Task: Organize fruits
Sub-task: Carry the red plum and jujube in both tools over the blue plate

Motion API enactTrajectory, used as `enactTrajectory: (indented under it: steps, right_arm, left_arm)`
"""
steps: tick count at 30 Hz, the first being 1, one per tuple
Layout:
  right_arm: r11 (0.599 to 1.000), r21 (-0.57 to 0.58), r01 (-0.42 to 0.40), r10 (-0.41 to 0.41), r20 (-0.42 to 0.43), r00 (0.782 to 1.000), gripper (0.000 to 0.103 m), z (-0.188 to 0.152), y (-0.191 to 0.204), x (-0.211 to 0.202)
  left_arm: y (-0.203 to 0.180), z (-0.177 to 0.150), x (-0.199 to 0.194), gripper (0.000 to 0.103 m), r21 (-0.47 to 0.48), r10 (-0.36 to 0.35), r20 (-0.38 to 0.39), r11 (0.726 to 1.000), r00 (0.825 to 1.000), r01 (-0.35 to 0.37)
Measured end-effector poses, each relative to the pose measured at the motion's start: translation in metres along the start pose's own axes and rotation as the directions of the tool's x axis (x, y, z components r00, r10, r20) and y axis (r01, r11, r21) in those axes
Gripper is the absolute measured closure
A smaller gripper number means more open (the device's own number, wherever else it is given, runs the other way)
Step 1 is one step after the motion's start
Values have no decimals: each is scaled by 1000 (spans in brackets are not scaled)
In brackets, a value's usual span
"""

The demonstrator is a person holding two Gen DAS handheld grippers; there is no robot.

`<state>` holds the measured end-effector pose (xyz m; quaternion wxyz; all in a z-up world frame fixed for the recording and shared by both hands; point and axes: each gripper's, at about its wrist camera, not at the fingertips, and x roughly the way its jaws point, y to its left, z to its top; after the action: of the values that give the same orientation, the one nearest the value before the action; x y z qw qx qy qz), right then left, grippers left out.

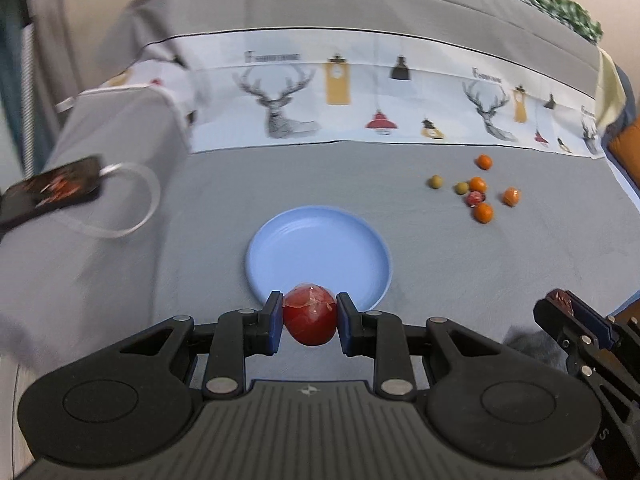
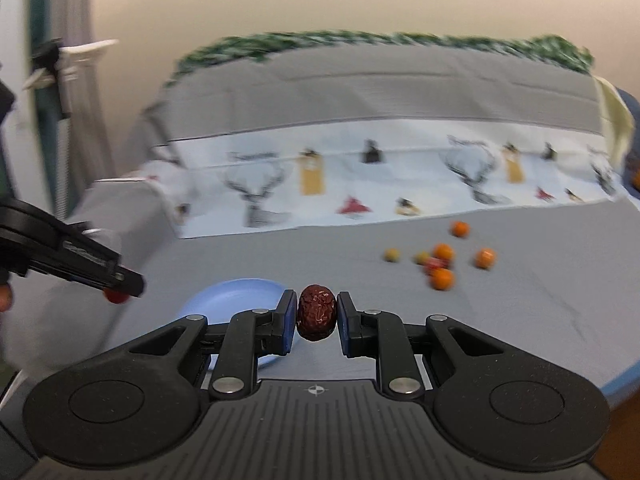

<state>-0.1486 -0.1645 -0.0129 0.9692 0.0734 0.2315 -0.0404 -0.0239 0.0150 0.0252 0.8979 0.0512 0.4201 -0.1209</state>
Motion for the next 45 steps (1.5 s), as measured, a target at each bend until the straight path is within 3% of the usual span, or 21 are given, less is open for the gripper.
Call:
enactTrajectory:
  steps: [8,21,38,45]
  right_arm:
    - [989,-119,-84,89,39,995,81,-1,46,-35]
    - [971,-199,-129,140,45,989,81,-2,70,-47]
    - [971,-188,-148,145,-31,989,81,-9,72,-27]
    - [977,-180,-115,108,-47,993,81,-6,71,-9]
  left_arm:
    - [32,-36,-42,73,-74,21,32,997,999,-19]
    - [33,-55,-60,72,-89,29,60,996,998,-24]
    - [39,-54,-34,72,-90,21,11,996,1000,-20]
    - [38,-33,-14,72,-69,9,-7,998,1000,-9]
